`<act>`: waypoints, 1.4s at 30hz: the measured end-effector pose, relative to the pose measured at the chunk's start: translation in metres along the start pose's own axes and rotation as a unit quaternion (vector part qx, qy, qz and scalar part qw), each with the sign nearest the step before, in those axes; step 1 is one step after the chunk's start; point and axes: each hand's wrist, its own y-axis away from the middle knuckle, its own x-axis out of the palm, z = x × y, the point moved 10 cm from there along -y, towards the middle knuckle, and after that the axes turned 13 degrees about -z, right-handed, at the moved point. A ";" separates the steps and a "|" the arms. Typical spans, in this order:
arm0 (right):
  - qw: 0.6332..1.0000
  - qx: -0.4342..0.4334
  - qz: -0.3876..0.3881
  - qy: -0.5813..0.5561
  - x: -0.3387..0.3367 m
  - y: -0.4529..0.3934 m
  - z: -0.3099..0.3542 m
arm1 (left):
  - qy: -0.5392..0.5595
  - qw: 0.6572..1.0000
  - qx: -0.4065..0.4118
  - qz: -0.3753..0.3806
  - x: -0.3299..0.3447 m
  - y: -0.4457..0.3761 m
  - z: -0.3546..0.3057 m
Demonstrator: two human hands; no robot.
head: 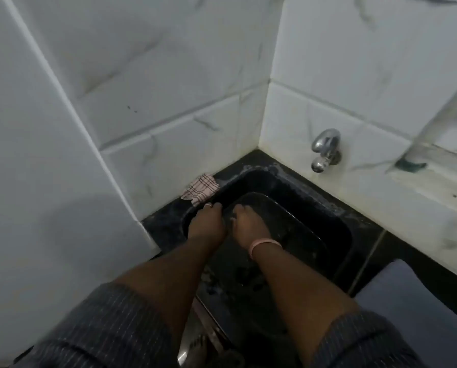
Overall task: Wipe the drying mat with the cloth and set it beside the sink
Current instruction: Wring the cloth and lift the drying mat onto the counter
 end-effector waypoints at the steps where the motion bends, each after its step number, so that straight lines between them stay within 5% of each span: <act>1: 1.000 0.005 0.005 -0.016 0.010 -0.010 0.007 | 0.007 1.000 -0.005 -0.002 -0.001 -0.010 0.012; 8: 0.964 0.204 0.044 -0.163 0.083 -0.068 0.022 | 0.050 0.996 -0.055 0.052 0.014 -0.063 0.077; 15: 0.798 0.407 -0.029 -0.444 0.142 -0.099 0.033 | 0.183 0.971 -0.086 0.127 0.046 -0.087 0.118; 19: 0.704 0.504 -0.071 -0.495 0.158 -0.108 0.022 | 0.248 0.954 -0.117 0.124 0.046 -0.091 0.121; 24: 0.680 0.506 -0.064 -0.527 0.154 -0.122 0.029 | 0.249 0.953 -0.150 0.087 0.032 -0.109 0.123; 26: 0.670 0.493 -0.092 -0.547 0.143 -0.120 0.020 | 0.283 0.930 -0.226 0.058 0.027 -0.109 0.131; 28: 0.621 0.487 -0.106 -0.605 0.133 -0.112 0.010 | 0.333 0.892 -0.303 0.026 0.027 -0.108 0.132; 31: 0.570 0.450 -0.074 -0.683 0.116 -0.091 -0.007 | 0.536 0.765 -0.345 0.091 0.054 -0.108 0.094; 35: 0.596 0.407 -0.009 -0.692 0.082 -0.051 -0.025 | 0.636 0.624 -0.311 0.330 0.083 -0.069 0.007; 39: 0.734 0.428 -0.110 -0.516 0.043 -0.009 -0.085 | 0.557 0.717 -0.352 0.226 0.111 -0.047 0.007; 40: 0.754 0.428 -0.109 -0.487 0.039 -0.003 -0.090 | 0.558 0.716 -0.372 0.196 0.112 -0.045 0.011; 42: 0.726 0.445 -0.103 -0.514 0.035 0.018 -0.099 | 0.569 0.697 -0.397 0.179 0.117 -0.034 0.000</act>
